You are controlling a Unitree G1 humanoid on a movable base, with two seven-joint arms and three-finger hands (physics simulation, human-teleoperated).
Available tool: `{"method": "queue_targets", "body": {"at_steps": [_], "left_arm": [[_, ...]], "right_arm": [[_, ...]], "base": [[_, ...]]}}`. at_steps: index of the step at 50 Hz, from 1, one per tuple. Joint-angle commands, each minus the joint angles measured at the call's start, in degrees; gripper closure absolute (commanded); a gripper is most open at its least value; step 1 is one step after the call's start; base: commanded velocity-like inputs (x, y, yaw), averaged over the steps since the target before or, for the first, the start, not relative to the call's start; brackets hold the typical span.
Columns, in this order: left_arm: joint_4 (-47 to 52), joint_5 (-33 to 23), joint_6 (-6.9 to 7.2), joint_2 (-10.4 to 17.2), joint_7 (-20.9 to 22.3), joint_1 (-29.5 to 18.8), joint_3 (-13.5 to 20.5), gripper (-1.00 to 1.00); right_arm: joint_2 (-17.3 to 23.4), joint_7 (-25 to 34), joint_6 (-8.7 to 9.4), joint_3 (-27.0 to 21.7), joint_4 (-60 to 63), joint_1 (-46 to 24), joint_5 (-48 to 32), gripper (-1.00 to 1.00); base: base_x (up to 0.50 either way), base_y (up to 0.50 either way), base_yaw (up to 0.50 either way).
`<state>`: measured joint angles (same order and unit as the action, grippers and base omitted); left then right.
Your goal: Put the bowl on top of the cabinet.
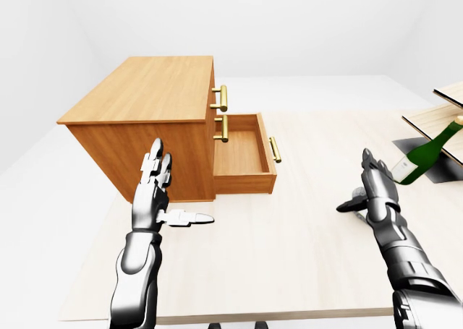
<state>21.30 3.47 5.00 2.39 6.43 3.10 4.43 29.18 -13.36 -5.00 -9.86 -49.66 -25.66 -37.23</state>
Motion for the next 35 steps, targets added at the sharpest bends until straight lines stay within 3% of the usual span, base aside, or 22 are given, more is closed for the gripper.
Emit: {"method": "queue_targets", "body": {"at_steps": [1, 11, 35], "left_arm": [[-8.50, -1.81, 0.00, -0.04, -1.45, -3.69, 0.34, -1.00], [-8.51, -1.84, 0.00, -0.02, -1.46, -3.73, 0.30, -1.00], [-8.47, -1.86, 0.00, -0.07, -1.44, -3.62, 0.12, -1.00]], "right_arm": [[0.15, -1.12, 0.00, 0.66, -2.50, -0.32, -0.50, -1.00], [0.45, -3.15, 0.00, 1.77, -8.01, -2.11, -0.76, -1.00], [0.26, -2.06, 0.00, 1.97, -6.14, -0.55, -0.96, -1.00]], "base": [[0.00, 0.00, 0.00], [0.00, 0.00, 0.00], [0.01, 0.00, 0.00]]}}
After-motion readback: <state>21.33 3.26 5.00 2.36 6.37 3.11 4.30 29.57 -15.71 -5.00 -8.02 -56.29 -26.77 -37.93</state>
